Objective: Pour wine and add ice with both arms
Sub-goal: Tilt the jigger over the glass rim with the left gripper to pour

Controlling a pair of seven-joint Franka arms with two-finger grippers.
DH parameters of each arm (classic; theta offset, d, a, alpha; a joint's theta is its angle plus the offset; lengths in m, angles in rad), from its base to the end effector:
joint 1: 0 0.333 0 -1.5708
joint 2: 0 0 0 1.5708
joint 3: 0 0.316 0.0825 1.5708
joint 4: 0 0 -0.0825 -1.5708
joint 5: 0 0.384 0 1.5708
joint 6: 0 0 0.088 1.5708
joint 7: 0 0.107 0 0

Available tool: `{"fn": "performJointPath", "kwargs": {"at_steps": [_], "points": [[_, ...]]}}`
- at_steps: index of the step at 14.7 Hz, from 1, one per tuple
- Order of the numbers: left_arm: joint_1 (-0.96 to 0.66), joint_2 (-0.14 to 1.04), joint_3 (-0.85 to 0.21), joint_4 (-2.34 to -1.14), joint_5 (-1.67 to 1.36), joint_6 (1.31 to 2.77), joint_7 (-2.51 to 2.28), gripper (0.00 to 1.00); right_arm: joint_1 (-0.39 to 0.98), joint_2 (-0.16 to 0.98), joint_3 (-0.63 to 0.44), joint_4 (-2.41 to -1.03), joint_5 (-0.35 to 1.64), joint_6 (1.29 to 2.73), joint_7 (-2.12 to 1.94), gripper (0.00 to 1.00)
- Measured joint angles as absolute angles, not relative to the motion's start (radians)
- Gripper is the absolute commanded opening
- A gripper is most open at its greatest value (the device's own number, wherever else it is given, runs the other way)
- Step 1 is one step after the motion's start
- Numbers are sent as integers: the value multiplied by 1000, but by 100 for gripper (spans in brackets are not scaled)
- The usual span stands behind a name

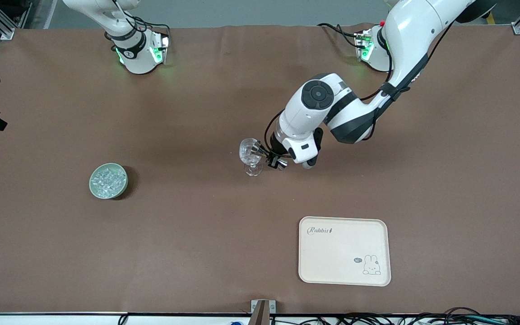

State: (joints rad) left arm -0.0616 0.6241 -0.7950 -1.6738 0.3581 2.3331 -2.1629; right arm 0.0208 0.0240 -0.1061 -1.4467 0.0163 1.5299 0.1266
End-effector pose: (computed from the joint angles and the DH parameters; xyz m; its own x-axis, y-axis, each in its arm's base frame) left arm 0.5137 -0.4626 0.3486 0.3364 0.9116 -0.2362 0.9406 -0.3130 0.1317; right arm 0.5562 -0.0449 0.6659 0.9762 -0.2093 0.0571 -0.2085 -0.9778 -0.0211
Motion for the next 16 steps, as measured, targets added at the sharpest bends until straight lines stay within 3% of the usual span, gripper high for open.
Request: {"fn": "performJointPath", "kwargs": {"at_steps": [16], "points": [[-67, 617, -837, -1644, 534, 2211, -2167, 0, 21, 24, -108, -1447, 17, 1530, 123, 1]]}}
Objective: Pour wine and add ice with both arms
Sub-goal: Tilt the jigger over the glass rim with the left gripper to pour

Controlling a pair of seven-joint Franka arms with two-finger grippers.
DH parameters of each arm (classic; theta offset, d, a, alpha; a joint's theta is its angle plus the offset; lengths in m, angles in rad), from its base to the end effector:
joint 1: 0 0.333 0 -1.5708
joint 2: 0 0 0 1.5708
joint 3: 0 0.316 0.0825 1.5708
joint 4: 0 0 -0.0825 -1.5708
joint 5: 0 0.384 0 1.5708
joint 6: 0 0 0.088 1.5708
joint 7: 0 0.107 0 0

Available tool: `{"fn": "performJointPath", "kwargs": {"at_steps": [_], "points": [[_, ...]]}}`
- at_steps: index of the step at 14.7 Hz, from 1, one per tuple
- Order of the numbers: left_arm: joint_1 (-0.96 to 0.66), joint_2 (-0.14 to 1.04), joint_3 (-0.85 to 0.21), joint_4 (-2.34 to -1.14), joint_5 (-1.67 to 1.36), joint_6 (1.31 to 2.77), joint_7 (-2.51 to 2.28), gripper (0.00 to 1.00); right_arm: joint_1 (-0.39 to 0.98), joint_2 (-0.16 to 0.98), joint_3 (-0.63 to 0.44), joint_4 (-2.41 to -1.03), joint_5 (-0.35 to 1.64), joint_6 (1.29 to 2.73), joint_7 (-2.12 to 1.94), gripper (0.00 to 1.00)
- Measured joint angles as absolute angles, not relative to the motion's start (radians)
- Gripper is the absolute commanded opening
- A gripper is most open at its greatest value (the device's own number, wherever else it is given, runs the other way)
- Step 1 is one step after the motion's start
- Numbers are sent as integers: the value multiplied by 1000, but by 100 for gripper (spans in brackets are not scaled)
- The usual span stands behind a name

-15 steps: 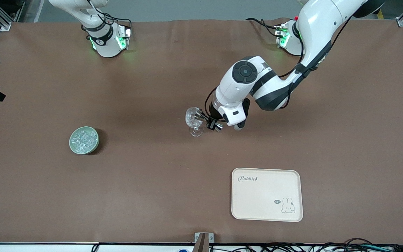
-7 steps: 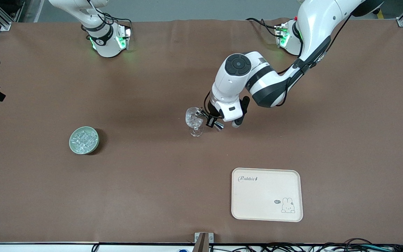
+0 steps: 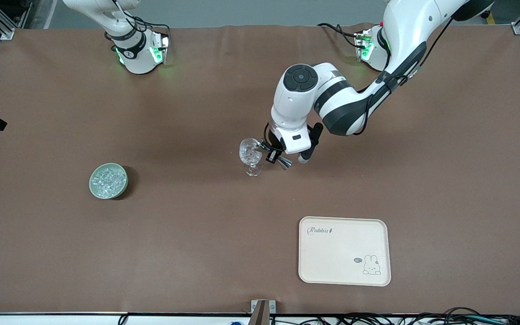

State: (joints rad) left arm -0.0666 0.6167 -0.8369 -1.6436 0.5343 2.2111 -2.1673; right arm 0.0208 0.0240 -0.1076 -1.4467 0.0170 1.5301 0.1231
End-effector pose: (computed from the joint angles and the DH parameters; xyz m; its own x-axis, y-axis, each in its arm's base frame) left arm 0.5018 -0.4713 0.3628 0.4502 0.8898 -0.0744 0.8857 -0.4345 0.1636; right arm 0.5562 -0.0456 0.6659 0.9766 -0.2073 0.0573 -0.2064 -0.9782 -0.0215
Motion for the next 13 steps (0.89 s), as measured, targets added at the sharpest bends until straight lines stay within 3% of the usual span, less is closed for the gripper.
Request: {"fn": "performJointPath", "kwargs": {"at_steps": [13], "points": [[-59, 616, -856, -1625, 509, 2203, -2212, 0, 19, 24, -113, -1447, 33, 1531, 122, 1]]}}
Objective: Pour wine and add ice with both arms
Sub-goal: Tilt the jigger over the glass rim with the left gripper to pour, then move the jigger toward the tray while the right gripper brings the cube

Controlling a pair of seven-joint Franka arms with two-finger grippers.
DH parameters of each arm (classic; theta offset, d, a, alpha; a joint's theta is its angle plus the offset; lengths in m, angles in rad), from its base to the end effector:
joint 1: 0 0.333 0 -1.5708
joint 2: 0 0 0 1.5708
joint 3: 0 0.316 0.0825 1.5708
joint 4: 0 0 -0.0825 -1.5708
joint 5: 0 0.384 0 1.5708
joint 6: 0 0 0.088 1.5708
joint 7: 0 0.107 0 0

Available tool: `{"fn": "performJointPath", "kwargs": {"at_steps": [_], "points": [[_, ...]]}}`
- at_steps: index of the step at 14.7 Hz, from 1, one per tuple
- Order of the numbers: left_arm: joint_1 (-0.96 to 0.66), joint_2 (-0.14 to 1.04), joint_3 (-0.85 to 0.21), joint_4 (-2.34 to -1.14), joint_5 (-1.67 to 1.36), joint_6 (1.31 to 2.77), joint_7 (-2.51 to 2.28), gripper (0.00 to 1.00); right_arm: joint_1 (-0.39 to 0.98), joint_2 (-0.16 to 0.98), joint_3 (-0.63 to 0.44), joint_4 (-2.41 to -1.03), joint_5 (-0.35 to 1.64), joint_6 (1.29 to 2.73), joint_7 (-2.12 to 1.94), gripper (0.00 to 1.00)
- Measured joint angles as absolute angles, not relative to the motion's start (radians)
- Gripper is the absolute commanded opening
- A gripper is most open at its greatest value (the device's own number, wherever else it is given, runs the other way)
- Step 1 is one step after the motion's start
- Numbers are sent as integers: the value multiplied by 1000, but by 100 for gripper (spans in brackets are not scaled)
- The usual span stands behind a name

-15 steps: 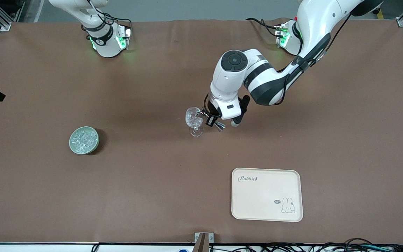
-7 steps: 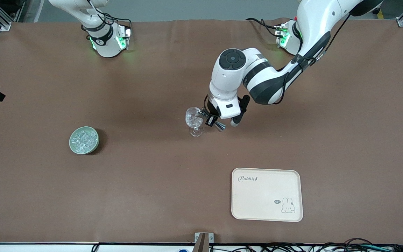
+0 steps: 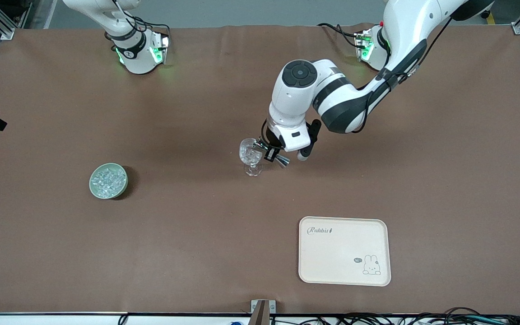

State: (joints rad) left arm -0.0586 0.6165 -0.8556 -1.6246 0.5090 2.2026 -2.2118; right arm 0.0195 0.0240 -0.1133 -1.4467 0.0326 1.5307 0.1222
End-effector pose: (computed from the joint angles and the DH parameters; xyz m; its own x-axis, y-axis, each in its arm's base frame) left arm 0.5028 -0.4744 0.3750 0.3981 0.9105 -0.1115 0.9115 -0.3791 0.1593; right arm 0.5561 -0.0478 0.6660 0.9755 -0.2127 0.0561 -0.2108 -0.9768 -0.0368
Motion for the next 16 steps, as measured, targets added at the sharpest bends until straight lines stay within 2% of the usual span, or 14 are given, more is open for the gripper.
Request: {"fn": "performJointPath", "kwargs": {"at_steps": [5, 12, 16], "points": [[-47, 613, -836, -1614, 368, 2212, -2179, 0, 19, 24, -113, -1447, 33, 1531, 122, 1], [-42, 498, -644, -1604, -50, 2217, -1846, 0, 21, 24, -111, -1447, 34, 1530, 120, 1], [-50, 480, -532, -1605, -206, 2217, -1718, 0, 30, 24, -96, -1447, 34, 1528, 121, 0]]}}
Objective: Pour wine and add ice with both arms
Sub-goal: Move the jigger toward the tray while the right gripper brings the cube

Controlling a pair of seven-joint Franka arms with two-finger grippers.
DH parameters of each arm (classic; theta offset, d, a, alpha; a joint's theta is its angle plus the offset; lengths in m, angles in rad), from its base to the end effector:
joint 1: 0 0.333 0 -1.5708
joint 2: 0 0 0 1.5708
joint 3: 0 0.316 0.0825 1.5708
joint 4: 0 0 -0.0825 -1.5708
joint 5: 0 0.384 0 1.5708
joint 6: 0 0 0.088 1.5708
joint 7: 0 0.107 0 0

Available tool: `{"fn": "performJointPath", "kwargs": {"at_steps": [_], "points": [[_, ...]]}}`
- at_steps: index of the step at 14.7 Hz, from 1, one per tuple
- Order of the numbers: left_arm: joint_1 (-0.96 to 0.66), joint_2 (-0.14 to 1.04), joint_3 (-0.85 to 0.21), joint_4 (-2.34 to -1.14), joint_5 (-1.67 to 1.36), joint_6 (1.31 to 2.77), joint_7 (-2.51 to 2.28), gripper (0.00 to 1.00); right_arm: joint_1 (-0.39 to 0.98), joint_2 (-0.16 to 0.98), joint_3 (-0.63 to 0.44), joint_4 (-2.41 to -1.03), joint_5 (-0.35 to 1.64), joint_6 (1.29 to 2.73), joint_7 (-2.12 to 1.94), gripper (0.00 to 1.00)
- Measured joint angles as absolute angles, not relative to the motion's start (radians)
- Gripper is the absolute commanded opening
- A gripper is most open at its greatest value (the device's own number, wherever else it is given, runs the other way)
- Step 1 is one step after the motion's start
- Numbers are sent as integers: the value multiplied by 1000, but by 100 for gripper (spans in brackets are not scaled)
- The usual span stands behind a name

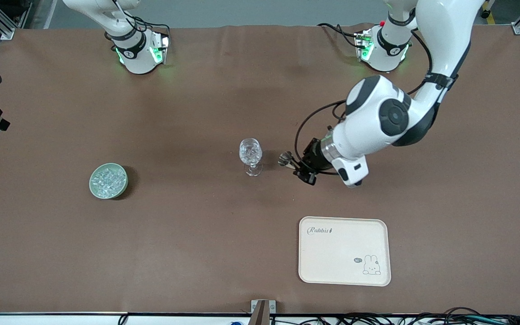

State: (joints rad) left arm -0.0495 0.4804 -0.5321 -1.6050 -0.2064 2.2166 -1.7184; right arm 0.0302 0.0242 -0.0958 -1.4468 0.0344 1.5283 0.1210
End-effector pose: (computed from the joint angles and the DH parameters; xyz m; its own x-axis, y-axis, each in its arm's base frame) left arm 0.6026 -0.3417 0.4040 0.2418 0.8723 -0.4249 0.9700 -0.2292 0.0815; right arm 0.5570 -0.0320 0.6656 0.9815 -0.1838 0.0531 -0.1819 -0.9826 -0.0386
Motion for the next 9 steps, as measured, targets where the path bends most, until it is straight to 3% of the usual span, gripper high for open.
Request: {"fn": "performJointPath", "kwargs": {"at_steps": [9], "points": [[-62, 480, -256, -1572, -591, 2182, -1346, 0, 84, 59, 154, -1451, 32, 1530, 497, 0]]}}
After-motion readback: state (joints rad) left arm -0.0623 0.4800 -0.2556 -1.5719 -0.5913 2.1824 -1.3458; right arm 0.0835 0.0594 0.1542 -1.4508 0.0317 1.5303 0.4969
